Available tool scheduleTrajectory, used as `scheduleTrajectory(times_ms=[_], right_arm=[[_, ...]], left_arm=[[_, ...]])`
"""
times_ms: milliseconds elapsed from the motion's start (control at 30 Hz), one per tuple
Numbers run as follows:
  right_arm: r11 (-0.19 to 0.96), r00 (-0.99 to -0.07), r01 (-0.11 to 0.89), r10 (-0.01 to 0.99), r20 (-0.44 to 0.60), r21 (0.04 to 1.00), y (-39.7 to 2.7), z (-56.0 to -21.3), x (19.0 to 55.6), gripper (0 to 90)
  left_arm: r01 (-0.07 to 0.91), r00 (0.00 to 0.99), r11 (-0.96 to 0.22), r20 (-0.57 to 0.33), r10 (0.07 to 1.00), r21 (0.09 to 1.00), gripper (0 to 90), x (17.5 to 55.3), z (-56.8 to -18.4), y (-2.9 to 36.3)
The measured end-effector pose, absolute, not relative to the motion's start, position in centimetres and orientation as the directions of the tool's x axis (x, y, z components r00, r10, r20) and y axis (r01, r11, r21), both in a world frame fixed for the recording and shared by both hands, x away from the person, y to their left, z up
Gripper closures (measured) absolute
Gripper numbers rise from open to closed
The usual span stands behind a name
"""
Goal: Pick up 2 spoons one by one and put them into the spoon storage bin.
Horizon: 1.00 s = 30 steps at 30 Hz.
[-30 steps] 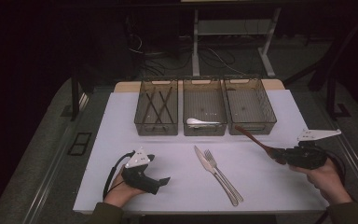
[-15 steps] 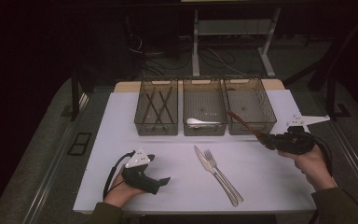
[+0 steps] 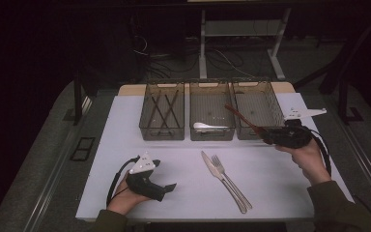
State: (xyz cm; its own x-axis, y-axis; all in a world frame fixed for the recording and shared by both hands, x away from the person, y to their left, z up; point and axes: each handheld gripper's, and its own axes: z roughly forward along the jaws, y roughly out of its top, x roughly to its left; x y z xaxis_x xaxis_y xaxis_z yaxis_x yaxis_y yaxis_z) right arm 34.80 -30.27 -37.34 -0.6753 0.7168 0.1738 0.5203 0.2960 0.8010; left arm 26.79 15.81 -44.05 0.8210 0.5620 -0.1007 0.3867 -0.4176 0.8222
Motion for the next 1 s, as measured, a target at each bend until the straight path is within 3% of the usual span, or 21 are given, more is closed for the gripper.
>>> scheduleTrajectory(times_ms=[1000], right_arm=[[0.279, -0.617, 0.575, 0.765, 0.184, 0.769, -21.9, -37.5, 42.5, 80.5]], left_arm=[[0.382, 0.83, -0.413, -0.111, 0.546, 0.827, 0.0, 26.7, -44.0, 15.5]])
